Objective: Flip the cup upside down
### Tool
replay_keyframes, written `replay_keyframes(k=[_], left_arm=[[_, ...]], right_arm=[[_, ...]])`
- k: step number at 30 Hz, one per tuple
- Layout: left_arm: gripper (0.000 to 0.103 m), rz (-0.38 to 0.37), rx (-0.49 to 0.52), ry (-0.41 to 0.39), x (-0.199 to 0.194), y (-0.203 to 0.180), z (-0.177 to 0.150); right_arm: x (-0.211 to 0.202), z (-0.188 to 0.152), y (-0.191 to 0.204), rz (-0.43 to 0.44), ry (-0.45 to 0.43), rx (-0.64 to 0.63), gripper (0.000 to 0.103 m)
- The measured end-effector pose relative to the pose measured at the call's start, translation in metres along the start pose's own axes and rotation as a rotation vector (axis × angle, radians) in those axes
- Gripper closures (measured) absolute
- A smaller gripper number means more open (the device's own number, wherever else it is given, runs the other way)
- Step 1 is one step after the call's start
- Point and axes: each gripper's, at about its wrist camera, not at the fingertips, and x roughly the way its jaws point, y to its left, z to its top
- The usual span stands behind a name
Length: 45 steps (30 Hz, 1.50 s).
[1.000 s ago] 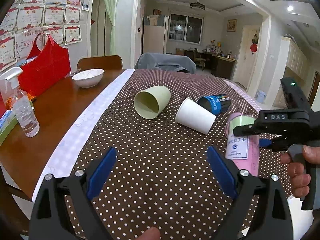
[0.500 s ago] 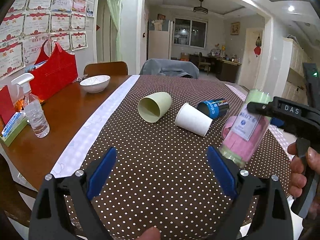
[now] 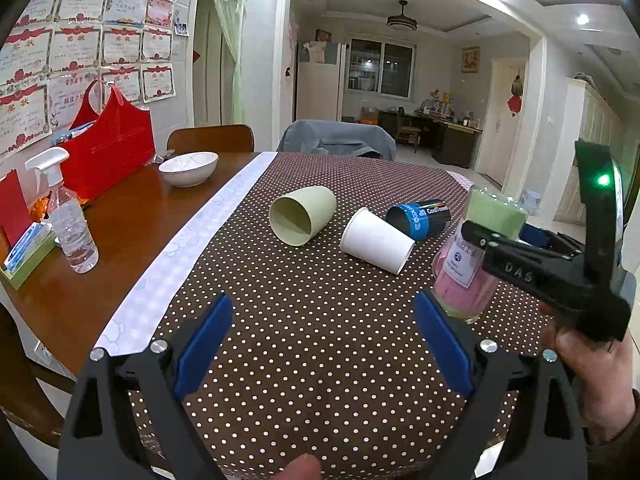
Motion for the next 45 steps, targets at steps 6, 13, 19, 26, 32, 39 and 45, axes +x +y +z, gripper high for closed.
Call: replay_keyframes(k=[6, 13, 19, 26, 32, 39, 45], left_arm=[[0.012, 0.003, -0.01, 0.004, 0.0, 0.005, -0.001], [0.012, 0.005, -0.011, 0.006, 0.0, 0.005, 0.0], [0.012, 0.002, 0.0, 0.001, -0.004, 0.002, 0.001], [0.012, -0.004, 0.02, -0.012, -0.012, -0.008, 0.003], [0.012, -0.016, 0.038, -0.034, -0.025, -0.02, 0.007], [0.012, -0.031, 0.067, -0.073, -0.046, -0.034, 0.016], [0.012, -0.018, 0.097, -0.132, -0.073, -0.045, 0.022]], right_arm=[[0.01, -0.008, 0.004, -0.014, 0.018, -0.026, 0.033], [0.014, -0.014, 0.011, -0.014, 0.043, -0.065, 0.032], [0.001, -0.01, 0.004, 0.036, 0.029, -0.006, 0.006], [-0.023, -0.004, -0.004, 0.105, 0.028, 0.067, 0.006], [-0.049, 0.01, -0.014, 0.154, 0.049, 0.154, 0.006], [-0.084, 0.02, -0.028, 0.189, 0.093, 0.266, 0.006], [-0.124, 0.016, -0.035, 0.109, 0.024, 0.277, 0.006]])
